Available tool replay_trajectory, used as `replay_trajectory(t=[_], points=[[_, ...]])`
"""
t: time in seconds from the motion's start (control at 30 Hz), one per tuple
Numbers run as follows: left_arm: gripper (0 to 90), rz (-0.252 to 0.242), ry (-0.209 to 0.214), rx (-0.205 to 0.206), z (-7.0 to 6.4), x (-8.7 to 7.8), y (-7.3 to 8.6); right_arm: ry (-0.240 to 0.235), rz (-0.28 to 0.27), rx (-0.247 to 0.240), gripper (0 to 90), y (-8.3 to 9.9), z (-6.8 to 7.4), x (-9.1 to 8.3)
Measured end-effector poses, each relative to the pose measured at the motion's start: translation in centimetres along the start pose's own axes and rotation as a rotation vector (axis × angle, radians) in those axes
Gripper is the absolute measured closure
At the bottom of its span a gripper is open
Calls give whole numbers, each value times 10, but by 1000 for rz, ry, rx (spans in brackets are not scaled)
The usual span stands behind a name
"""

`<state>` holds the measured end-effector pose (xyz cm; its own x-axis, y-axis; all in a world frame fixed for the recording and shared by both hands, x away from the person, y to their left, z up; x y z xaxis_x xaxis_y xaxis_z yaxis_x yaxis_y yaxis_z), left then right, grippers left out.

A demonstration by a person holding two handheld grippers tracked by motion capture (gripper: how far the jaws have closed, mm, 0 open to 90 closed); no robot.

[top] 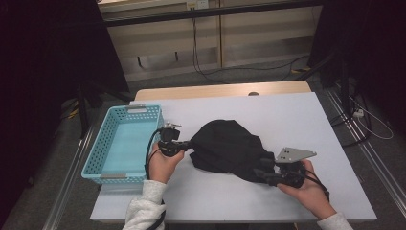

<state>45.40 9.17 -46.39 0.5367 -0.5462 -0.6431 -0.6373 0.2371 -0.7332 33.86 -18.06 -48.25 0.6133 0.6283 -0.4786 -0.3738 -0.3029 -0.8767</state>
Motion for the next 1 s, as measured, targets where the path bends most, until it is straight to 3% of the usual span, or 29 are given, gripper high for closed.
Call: replay_trajectory(t=[0.1, 0.27, 0.5, 0.6, 0.7, 0.77, 0.8, 0.83, 0.87, 1.0], points=[[900, -1, -5, 0, 1, -1, 0, -14, 8, -22, 501, 4, 6, 4], [900, -21, -23, -26, 9, -5, -3, -28, 69, -56, 416, 17, 12, 15], [900, -31, -41, -54, 19, -9, -3, -44, 112, -105, 417, 26, 11, 17], [900, -30, -48, -63, 22, -10, -2, -94, 132, -136, 414, 30, 16, 17], [900, -31, -46, -65, 23, -10, -2, -97, 130, -150, 424, 30, 17, 18], [900, -35, -44, -71, 23, -10, -3, -88, 131, -150, 520, 29, 16, 17], [900, -35, -44, -71, 23, -11, -3, -90, 127, -159, 705, 29, 16, 16], [900, -37, -44, -72, 23, -11, -3, -90, 127, -159, 705, 29, 16, 16], [900, -34, -43, -73, 23, -11, -3, -110, 113, -146, 862, 27, 15, 13], [900, -29, -39, -70, 23, -9, -1, -88, 76, -120, 891, 20, 6, 6]])
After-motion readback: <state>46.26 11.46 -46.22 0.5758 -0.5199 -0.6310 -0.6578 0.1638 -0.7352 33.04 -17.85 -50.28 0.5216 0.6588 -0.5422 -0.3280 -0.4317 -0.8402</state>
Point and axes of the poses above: each handheld gripper's, and its own axes: x roughly forward along the jaws, y roughly out of its underside, z roughly to its left, the point moved 7 cm from there along x, roughly forward along the jaws, and after that the axes turned 4 degrees about -z, right-handed, at the moved point
